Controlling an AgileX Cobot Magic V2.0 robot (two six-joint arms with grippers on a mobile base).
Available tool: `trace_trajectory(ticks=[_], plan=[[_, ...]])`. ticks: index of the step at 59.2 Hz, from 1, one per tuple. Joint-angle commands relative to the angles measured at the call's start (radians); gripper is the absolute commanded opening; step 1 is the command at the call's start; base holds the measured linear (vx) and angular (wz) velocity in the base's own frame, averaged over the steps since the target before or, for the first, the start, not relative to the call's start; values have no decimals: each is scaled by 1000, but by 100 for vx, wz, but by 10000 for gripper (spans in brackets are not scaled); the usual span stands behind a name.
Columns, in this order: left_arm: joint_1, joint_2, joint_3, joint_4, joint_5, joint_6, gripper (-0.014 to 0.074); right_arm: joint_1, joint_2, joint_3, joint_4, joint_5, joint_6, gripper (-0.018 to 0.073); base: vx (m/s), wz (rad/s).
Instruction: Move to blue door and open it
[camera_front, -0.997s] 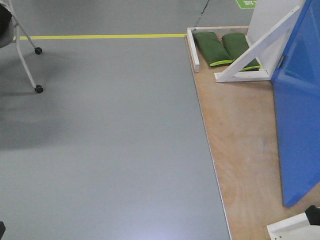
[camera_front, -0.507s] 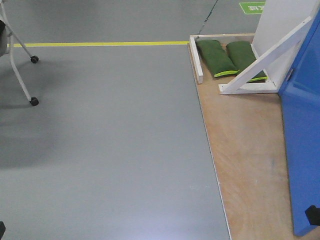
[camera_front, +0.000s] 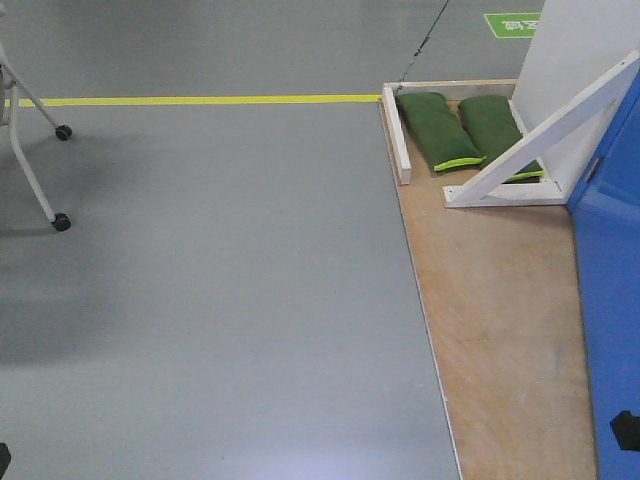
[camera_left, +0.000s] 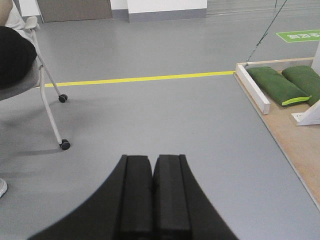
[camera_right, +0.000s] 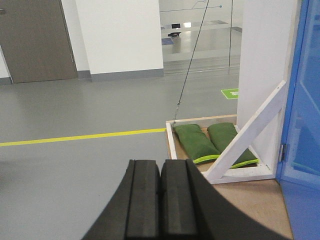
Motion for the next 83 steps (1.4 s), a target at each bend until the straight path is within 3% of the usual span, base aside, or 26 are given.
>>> trace_trajectory(ticks=[1, 49, 62, 75, 83], plan=[[0, -20, -31, -2, -81, -4, 71, 1, -12, 8, -3, -83, -2, -4, 11, 0], [0, -18, -31, -2, -81, -4, 71, 0, -8, -17, -3, -77, -2, -4, 3, 0], [0, -18, -31, -2, -81, -4, 71, 0, 87, -265, -2, -19, -2, -4, 0, 0], [0, -18, -31, -2, -81, -4, 71, 1, 341, -557, 0, -52, -2, -4, 0, 0], [0, -18, -31, -2, -81, -4, 71, -80, 480, -661, 86, -121, -2, -4, 0, 0]])
